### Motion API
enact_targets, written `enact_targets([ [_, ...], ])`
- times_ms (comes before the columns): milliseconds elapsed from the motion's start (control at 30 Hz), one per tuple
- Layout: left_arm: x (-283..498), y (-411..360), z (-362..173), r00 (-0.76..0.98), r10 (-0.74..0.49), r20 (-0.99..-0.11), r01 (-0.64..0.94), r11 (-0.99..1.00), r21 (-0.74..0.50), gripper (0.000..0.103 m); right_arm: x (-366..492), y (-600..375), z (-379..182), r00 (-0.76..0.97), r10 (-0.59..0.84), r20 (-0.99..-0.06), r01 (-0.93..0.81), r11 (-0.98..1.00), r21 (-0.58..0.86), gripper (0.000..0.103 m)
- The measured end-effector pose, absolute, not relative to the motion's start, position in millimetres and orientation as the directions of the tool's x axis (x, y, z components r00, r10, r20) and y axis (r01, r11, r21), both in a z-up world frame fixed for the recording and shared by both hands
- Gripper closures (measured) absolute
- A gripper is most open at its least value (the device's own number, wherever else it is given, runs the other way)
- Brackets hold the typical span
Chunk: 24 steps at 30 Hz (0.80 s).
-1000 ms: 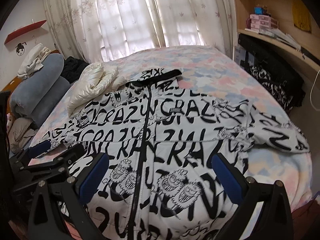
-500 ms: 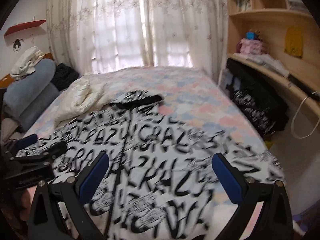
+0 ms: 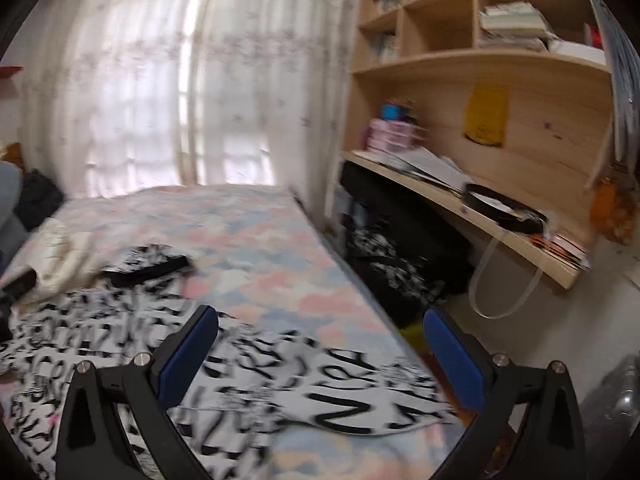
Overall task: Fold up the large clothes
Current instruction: 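Reach the right tool to the jacket sleeve cuff and grasp it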
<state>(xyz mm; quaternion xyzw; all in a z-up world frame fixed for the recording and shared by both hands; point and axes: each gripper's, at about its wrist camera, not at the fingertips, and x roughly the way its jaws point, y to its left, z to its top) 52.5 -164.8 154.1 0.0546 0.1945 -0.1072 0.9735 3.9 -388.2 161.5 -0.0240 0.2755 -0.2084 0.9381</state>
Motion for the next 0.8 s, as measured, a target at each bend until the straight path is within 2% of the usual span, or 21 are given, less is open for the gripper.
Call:
enact_targets([
  [67,66,-184,147,0.894,-0.184,-0.409,0.229,0.971,0.063,0.001,6,-411,154,0.745,-0.388,-0.542,0.386,0.914,-0.124,0.0],
  [167,97,-214,120,0.846,-0.204,-0.493,0.261,0.964,0.05,0.001,11,-447,134,0.708,-0.368,-0.603,0.415,0.907,-0.067,0.0],
  [267,125,-236,83,0.765,-0.258,-0.59,0.298,0.954,-0.031,0.001,12,-480,99,0.656,-0.316,-0.686,0.444,0.896,0.011,0.0],
  [367,143,-256,47,0.697,-0.3,-0.652,0.313,0.945,-0.1,0.001,11,-522,58,0.606,-0.221,-0.765,0.499,0.854,0.148,0.0],
  [533,155,-288,-10,0.624,-0.347,-0.701,0.335,0.928,-0.161,0.001,-4,-581,-8,0.545,-0.115,-0.831,0.623,0.718,0.31,0.002],
  [667,155,-313,-37,0.623,-0.334,-0.707,0.382,0.919,-0.098,0.001,-14,-616,-53,0.523,-0.049,-0.851,0.699,0.596,0.395,0.011],
  [800,155,-332,-56,0.617,-0.335,-0.712,0.409,0.909,-0.073,0.002,-17,-633,-82,0.537,-0.027,-0.843,0.733,0.509,0.45,0.013],
])
